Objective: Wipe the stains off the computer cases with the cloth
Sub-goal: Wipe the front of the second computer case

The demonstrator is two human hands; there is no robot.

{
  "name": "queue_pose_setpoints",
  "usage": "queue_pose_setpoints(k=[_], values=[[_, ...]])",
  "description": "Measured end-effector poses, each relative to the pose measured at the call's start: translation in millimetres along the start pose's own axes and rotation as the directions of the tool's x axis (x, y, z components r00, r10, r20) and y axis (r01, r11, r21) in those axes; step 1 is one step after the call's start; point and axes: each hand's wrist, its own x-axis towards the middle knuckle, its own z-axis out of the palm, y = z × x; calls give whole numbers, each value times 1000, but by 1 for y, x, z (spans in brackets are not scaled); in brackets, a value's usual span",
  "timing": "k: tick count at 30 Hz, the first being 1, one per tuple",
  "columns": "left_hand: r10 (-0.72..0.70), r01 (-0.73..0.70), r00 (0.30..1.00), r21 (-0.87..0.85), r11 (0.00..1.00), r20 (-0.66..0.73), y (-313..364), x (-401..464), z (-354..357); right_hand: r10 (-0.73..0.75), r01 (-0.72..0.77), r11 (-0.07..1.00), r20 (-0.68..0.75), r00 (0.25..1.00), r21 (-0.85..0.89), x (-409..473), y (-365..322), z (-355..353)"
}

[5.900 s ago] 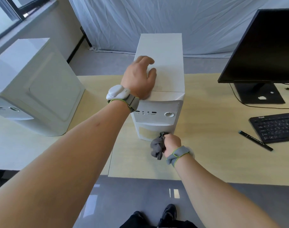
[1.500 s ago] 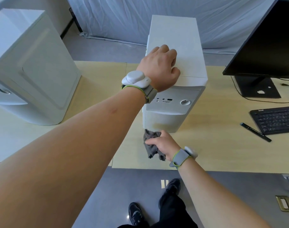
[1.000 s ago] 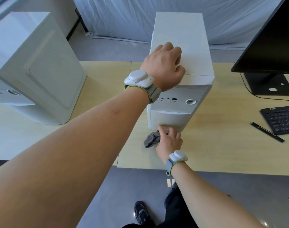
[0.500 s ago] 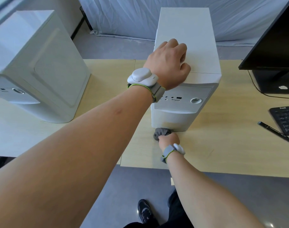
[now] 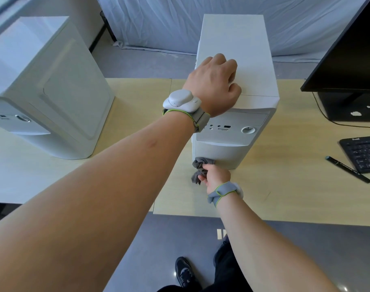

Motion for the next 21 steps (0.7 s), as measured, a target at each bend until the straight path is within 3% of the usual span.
queue_pose_setpoints(k=[2, 5, 9, 13, 17, 21], values=[[3, -3, 1000, 3, 1000, 0, -1, -1, 0, 147, -145, 988, 32, 989, -46, 12, -6, -1], [14, -14, 1000, 10, 1000, -3, 0, 0, 0, 183, -182, 983, 79, 980, -18, 16, -18, 2], [17, -17, 1000, 15, 1000, -8, -1, 0, 1, 1, -2, 979, 4, 1000, 204, -21, -29, 4], [12, -12, 1000, 14, 1000, -6, -2, -1, 2, -216, 195, 948, 58, 975, 252, -37, -33, 0], [11, -11, 1000, 11, 1000, -8, -1, 0, 2, -41, 38, 994, 33, 999, 98, -14, -15, 6], [31, -31, 999, 22, 999, -9, -3, 0, 0, 147, -126, 986, 212, 966, -112, 7, -3, 19]])
